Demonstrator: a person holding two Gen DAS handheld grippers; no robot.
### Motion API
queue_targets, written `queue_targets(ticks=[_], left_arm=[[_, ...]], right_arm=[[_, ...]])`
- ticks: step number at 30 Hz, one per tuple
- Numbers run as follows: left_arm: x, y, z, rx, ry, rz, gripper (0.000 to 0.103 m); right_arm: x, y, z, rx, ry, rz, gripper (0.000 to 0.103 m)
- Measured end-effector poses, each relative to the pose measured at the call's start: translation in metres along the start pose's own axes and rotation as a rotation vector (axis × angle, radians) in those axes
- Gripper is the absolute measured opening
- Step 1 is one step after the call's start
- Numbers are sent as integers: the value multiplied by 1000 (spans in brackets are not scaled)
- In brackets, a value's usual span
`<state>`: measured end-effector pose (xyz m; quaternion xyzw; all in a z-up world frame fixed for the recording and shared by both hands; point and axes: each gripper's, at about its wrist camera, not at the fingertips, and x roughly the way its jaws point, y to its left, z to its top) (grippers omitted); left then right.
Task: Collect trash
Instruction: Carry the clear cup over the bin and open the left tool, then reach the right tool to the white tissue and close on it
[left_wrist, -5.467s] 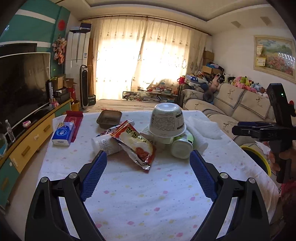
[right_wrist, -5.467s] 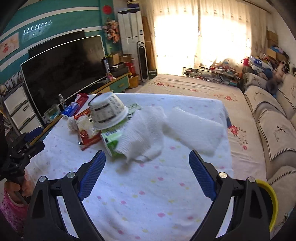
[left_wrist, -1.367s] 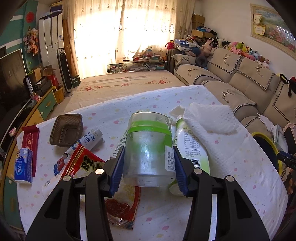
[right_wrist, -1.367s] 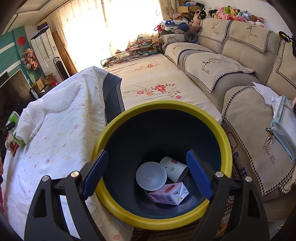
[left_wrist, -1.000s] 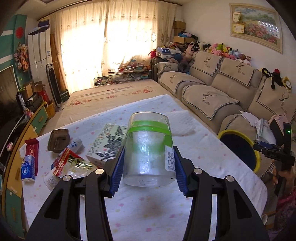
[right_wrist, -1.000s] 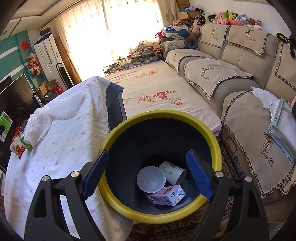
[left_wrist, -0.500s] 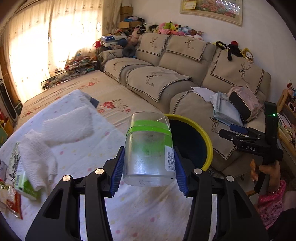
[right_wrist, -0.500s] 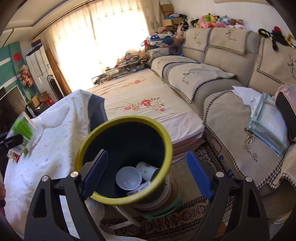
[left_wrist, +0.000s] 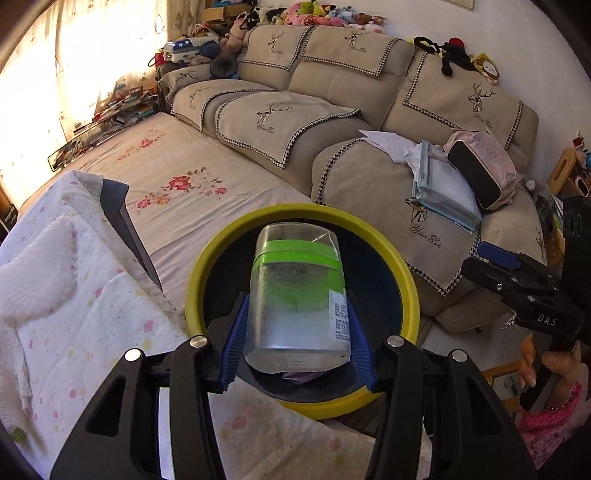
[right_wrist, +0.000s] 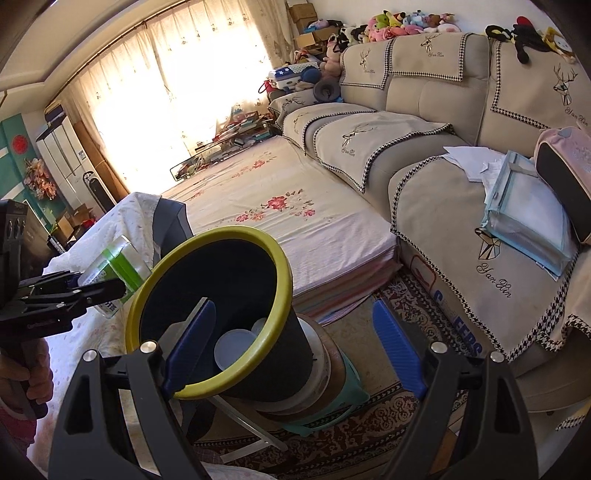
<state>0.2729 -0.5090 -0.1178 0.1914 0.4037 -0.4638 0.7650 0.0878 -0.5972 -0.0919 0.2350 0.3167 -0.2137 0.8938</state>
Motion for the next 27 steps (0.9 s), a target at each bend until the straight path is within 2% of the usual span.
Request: queue_targets(ticks=[3, 6, 7, 12, 16, 19, 23, 27], left_arm=[[-2, 4, -2, -10, -11, 0, 51], [-19, 12, -7, -15, -43, 10, 60], [-25, 14, -8, -19, -56, 10, 60], [-72, 34, -25, -58, -142, -1, 65], [-114, 58, -50, -115, -224, 18, 70], [-146, 83, -76, -176, -273, 60, 72], [-188, 126, -119, -269, -345, 149, 73], [-222, 170, -164, -367, -385, 236, 75]], right_arm=[[3, 0, -1, 0, 9, 4, 82], [5, 5, -2, -6, 16, 7, 82], [6, 6, -2, -8, 17, 8, 82], [8, 20, -2, -29, 24, 19, 82], [8, 35, -3, -54, 31, 32, 82], [10, 48, -3, -78, 40, 43, 82], [15, 71, -3, -121, 56, 61, 82], [22, 98, -3, -167, 79, 85, 82]])
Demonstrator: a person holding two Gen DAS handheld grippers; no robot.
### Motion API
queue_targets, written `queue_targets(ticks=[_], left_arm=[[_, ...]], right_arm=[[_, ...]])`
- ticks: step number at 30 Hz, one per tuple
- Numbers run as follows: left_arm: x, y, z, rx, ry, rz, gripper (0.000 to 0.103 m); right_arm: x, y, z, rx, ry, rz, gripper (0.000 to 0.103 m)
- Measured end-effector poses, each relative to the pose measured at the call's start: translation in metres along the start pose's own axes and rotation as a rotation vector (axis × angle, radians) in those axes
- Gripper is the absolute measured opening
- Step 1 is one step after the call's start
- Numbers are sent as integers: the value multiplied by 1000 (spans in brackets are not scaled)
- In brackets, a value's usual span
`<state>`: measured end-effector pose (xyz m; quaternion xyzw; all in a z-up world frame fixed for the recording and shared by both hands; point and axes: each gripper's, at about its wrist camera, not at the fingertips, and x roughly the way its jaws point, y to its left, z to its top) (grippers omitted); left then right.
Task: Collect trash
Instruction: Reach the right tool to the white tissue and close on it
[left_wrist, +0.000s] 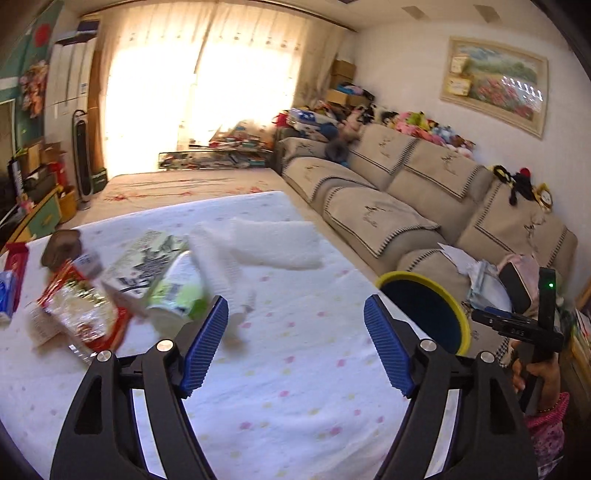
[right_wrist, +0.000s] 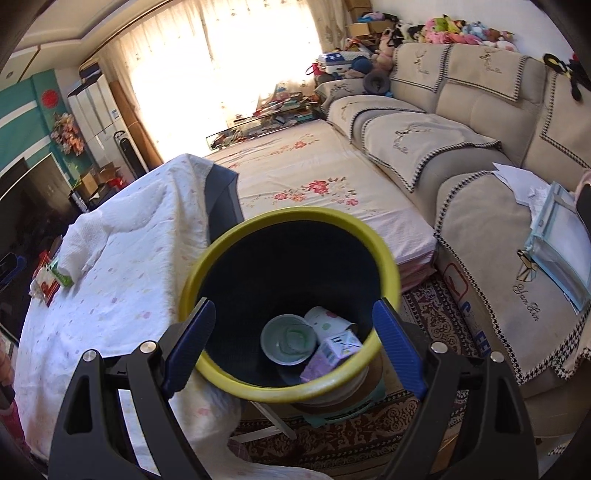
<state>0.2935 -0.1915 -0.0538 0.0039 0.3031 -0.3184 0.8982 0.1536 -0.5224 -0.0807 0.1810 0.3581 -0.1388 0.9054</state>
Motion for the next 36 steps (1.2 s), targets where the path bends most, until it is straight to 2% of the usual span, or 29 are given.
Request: queue_targets(ticks=[6, 9, 12, 15, 20, 24, 28, 32, 36], left_arm=[[-35, 81, -26, -85, -49, 184, 76], [-48, 115, -39, -142, -70, 243, 77], [-53, 141, -51, -218, -82, 247, 77], [-52, 140, -54, -235, -81, 254, 77], [-45, 127, -56, -186, -67, 265, 80], [-43, 126, -56, -187, -57, 251, 80], [-47, 128, -57, -207, -68, 237, 80], [-48, 129, -58, -219, -70, 232, 80], [-45, 128, -58, -216, -62, 228, 80]], right_arm=[[18, 59, 8, -105, 41, 68, 82], [26, 94, 13, -168, 56, 124, 82], [32, 134, 21, -235, 56, 171, 82], [38, 174, 30, -297, 54, 219, 82], [50, 237, 44, -391, 38, 280, 82], [82, 259, 69, -418, 35, 191, 82], [125, 258, 95, -438, 63, 71, 82], [153, 248, 111, -391, 86, 30, 82], [175, 240, 118, -332, 122, 36, 82]])
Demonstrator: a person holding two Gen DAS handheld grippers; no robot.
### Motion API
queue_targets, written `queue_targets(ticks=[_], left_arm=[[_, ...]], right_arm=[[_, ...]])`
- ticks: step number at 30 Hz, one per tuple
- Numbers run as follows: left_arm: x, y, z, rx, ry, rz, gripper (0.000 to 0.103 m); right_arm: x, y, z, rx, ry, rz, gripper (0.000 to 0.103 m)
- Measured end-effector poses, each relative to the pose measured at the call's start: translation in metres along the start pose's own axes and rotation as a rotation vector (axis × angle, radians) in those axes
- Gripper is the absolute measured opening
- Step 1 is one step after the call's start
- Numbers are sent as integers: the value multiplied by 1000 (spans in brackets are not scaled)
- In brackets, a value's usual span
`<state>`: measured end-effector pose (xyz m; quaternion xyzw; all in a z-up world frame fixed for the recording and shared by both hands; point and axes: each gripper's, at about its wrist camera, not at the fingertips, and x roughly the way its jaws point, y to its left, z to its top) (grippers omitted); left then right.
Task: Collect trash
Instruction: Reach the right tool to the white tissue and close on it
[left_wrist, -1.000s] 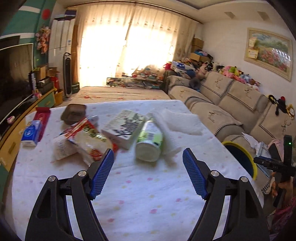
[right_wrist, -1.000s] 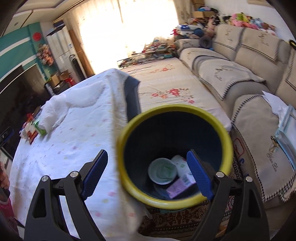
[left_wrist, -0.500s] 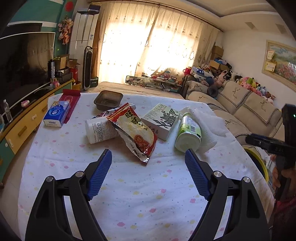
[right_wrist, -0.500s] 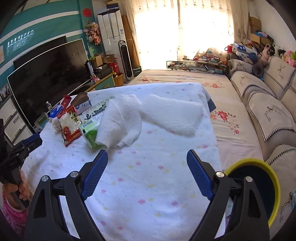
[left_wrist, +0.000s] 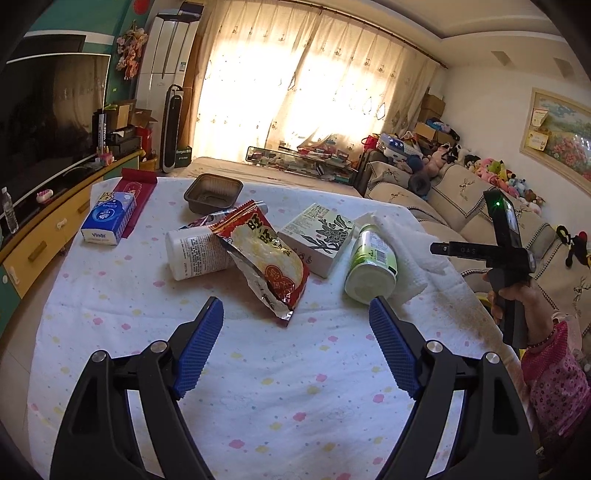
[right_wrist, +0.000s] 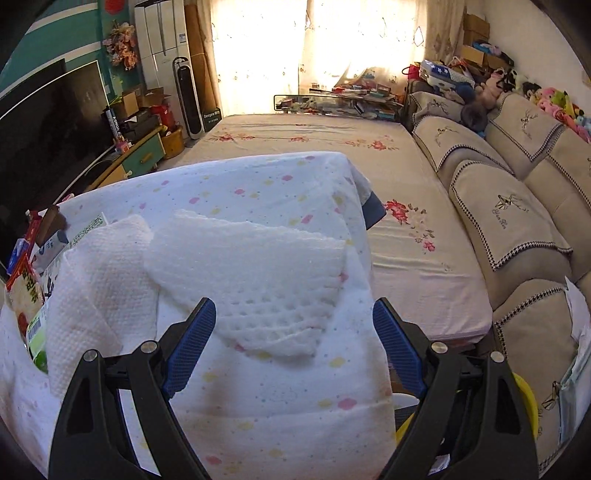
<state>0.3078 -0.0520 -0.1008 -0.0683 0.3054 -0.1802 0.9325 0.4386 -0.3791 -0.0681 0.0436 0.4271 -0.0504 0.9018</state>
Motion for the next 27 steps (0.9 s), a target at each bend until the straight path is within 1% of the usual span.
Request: queue_targets(ticks=[3, 4, 5, 7, 9, 11, 14, 19, 27], left_arm=[[2, -2, -1, 10, 6, 1, 80], [2, -3, -1, 12, 7, 2, 80], [2, -3, -2, 13, 8, 1, 80], [3, -3, -2, 14, 9, 0, 80], [3, -3, -2, 12, 8, 0, 80], [3, -3, -3, 11, 10, 0, 80], [3, -4, -3, 12, 10, 1, 80], [3, -7, -4, 27, 6, 12, 80], [4, -6, -4, 29, 10, 16, 80]], right_arm=[[13, 0, 2, 1, 28, 5, 71], [17, 1, 2, 2, 39, 12, 66], [20, 2, 1, 3, 51, 22, 59], [24, 3, -1, 6, 69, 40, 51], [21, 4, -3, 6, 60, 41, 41], [16, 3, -3, 15, 48, 45, 13], [4, -5, -7, 36, 31, 71, 10], [-22, -13, -17, 55, -19, 78, 9], [-85, -34, -42, 109, -132, 106, 9]])
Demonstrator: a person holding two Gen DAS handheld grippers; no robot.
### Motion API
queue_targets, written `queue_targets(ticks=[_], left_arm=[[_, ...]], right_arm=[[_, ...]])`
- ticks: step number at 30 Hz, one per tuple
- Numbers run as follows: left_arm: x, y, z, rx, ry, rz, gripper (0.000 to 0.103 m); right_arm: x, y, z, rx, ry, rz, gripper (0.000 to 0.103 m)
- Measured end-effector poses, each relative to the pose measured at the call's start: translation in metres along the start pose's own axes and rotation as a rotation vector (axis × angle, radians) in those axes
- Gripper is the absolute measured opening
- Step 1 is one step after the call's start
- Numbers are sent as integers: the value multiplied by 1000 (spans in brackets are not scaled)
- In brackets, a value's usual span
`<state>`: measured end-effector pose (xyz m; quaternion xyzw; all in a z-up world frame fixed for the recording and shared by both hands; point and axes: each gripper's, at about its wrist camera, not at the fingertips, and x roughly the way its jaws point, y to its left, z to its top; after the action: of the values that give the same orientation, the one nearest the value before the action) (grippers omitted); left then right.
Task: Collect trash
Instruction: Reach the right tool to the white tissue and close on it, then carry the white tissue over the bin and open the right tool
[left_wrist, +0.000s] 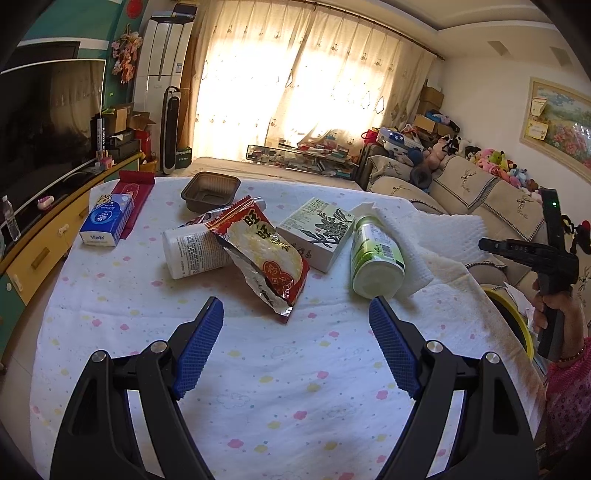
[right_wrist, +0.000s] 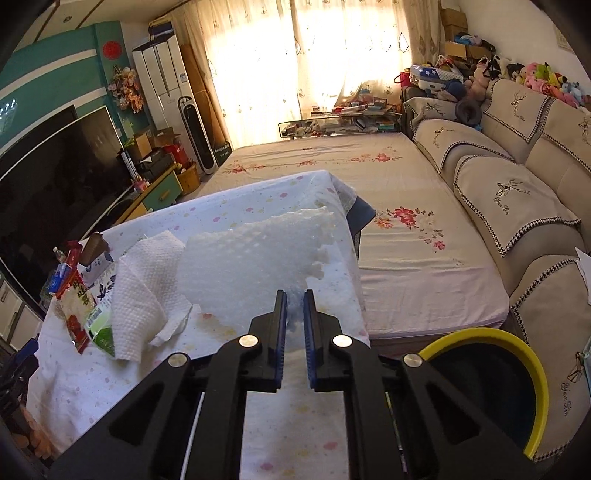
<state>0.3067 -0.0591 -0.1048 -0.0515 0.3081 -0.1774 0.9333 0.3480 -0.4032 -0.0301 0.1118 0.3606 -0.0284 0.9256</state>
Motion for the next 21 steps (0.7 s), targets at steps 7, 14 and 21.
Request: queue_targets(ticks=[7, 14, 21], left_arm=[[0, -1, -1, 4, -4, 2, 80], [-1, -3, -1, 14, -5, 4, 80], [2, -7, -3, 32, 5, 11, 80]], right_arm=[[-66, -30, -23, 59, -86, -38, 9], [-108, -79, -58, 133, -108, -160, 9], [-110, -126, -95, 227, -65, -269, 9]])
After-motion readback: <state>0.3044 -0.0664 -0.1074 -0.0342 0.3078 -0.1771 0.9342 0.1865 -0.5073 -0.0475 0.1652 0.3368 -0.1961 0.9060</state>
